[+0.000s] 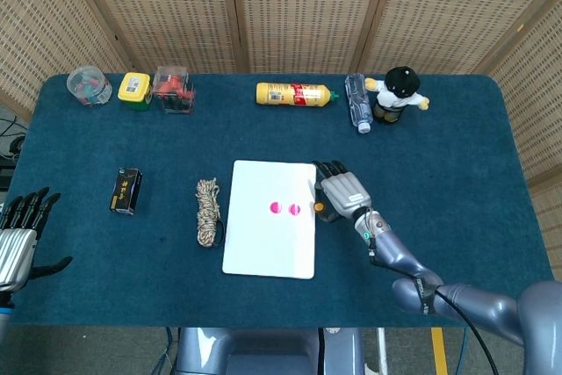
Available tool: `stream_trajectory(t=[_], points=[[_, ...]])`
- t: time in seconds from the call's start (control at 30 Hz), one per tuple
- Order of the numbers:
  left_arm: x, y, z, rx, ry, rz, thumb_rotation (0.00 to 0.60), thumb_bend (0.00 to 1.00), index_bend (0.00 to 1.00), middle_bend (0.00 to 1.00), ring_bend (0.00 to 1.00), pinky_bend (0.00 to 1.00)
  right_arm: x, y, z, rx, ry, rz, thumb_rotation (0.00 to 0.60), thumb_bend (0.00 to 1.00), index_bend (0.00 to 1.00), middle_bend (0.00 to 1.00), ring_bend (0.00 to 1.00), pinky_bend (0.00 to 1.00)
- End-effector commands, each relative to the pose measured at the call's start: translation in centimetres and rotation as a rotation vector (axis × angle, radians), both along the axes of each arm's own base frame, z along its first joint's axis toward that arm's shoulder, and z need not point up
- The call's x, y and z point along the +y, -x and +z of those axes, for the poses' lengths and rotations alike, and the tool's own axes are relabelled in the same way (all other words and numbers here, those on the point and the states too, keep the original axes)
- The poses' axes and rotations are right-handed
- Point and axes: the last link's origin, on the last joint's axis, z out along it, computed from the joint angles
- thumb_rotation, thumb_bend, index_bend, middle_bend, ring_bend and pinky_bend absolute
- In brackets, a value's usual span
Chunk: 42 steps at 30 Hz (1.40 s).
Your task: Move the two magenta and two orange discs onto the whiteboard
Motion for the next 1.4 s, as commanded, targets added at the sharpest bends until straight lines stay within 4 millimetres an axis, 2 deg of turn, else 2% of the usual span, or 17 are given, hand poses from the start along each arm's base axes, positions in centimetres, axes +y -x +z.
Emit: stream_trajectory(t=[0.03,0.17,0.2,0.5,0.97,1.03,1.2,1.3,1.4], points=[[0.0,0.0,0.0,-0.001,-0.001,0.001,0.6,0.0,0.0,0.0,0.0,0.0,0.8,-1.6,-1.0,-0.003,-0.016,0.035,0.6,0.36,0.56,0.0,0.0,0.0],[0.0,0.0,0.1,-0.006,-0.002,0.004,0.6,0.0,0.0,0.0,0.0,0.0,1.3,-3.0,-2.2,-0.004,-0.032,0.052,0.6,0.36,0.56,0.0,0.0,0.0],[0.0,0.0,0.1,-0.011,-0.003,0.005,0.6,0.0,0.0,0.0,0.0,0.0,1.5,-3.9,-3.0,-0.012,-0.045,0.055,0.6,0.36,0.56,0.0,0.0,0.0],[0.0,0.1,0.2,-0.021,0.003,0.007,0.6,0.0,0.0,0.0,0.0,0.0,1.6,-6.0,-5.6,0.0,-0.051,0.046,0.6,0.36,0.56,0.0,0.0,0.0],[0.0,0.2,0.2,-0.025,0.007,0.006,0.6,0.0,0.0,0.0,0.0,0.0,1.9,-7.1,-6.9,0.004,-0.06,0.037,0.6,0.36,0.56,0.0,0.0,0.0],[0.0,0.1,0.2,-0.025,0.006,0.006,0.6,0.0,0.0,0.0,0.0,0.0,2.0,-7.2,-7.0,0.004,-0.064,0.04,0.6,0.36,0.54,0.0,0.0,0.0],[0.0,0.1,0.2,-0.023,0.004,0.007,0.6,0.0,0.0,0.0,0.0,0.0,2.1,-7.4,-6.8,-0.012,-0.064,0.042,0.6,0.16,0.26,0.0,0.0,0.0],[0.0,0.2,0.2,-0.023,0.005,0.008,0.6,0.0,0.0,0.0,0.0,0.0,1.9,-7.5,-6.3,-0.026,-0.053,0.045,0.6,0.13,0.21,0.0,0.0,0.0],[0.0,0.2,0.2,-0.022,0.006,0.008,0.6,0.0,0.0,0.0,0.0,0.0,1.8,-7.4,-5.5,-0.033,-0.042,0.049,0.6,0.13,0.21,0.0,0.0,0.0]])
